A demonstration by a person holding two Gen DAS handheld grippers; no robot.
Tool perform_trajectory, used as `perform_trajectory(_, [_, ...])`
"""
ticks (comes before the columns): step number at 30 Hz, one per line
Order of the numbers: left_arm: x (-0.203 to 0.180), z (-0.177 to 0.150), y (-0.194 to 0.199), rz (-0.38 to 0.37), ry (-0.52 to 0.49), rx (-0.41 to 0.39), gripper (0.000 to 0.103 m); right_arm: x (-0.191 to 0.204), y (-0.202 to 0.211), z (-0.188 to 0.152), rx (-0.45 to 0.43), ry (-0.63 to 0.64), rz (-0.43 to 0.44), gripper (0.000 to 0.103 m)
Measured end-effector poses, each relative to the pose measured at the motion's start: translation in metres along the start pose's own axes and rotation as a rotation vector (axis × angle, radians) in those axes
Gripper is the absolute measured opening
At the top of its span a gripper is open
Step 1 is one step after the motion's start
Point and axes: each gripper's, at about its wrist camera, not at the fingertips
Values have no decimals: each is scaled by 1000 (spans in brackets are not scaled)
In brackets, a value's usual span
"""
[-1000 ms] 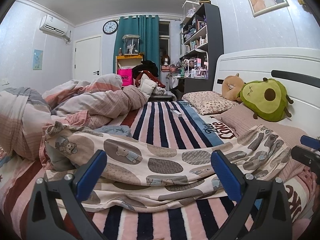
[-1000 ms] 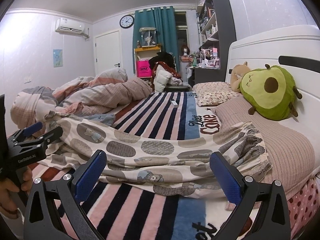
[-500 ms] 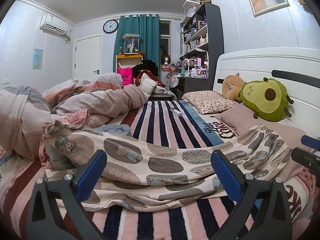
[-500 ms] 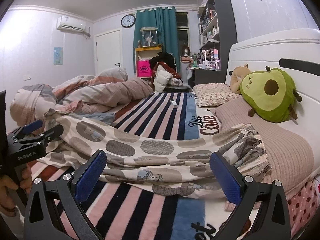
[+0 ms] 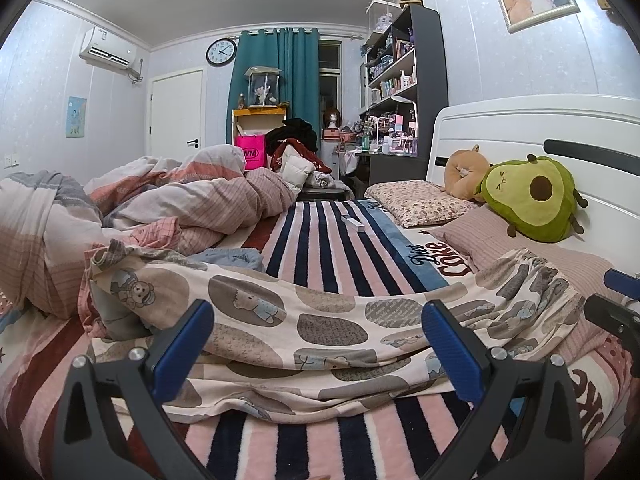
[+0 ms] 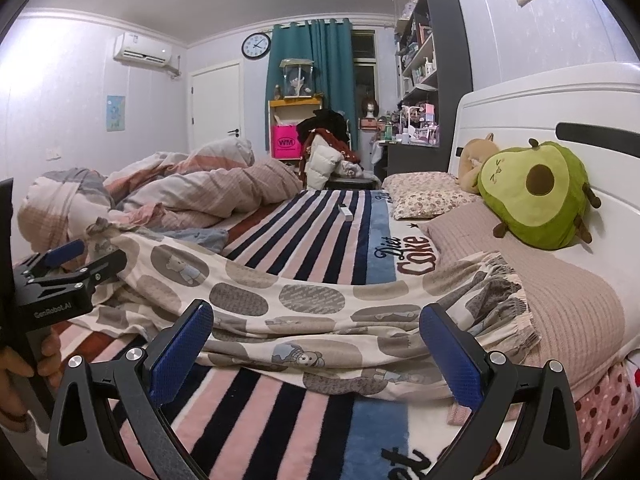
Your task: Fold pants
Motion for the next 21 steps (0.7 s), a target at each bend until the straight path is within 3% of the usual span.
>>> perform_trajectory(10, [7, -2, -8, -15, 6, 27, 102, -1, -2, 0, 18, -4, 16, 103])
perform_trajectory(18, [23, -8, -34, -35, 31, 106, 102, -31, -30, -12, 88, -122, 33, 101])
perform_trajectory(21, [41, -15, -48, -70, 83, 156, 102, -58, -50, -22, 141, -189, 25, 80])
Point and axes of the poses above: each gripper's, at about its wrist camera, not at the fingertips, and y roughly against the way its jaws point, x to its left, z to its top, and after that the axes turned 5 degrees about x, right-handed
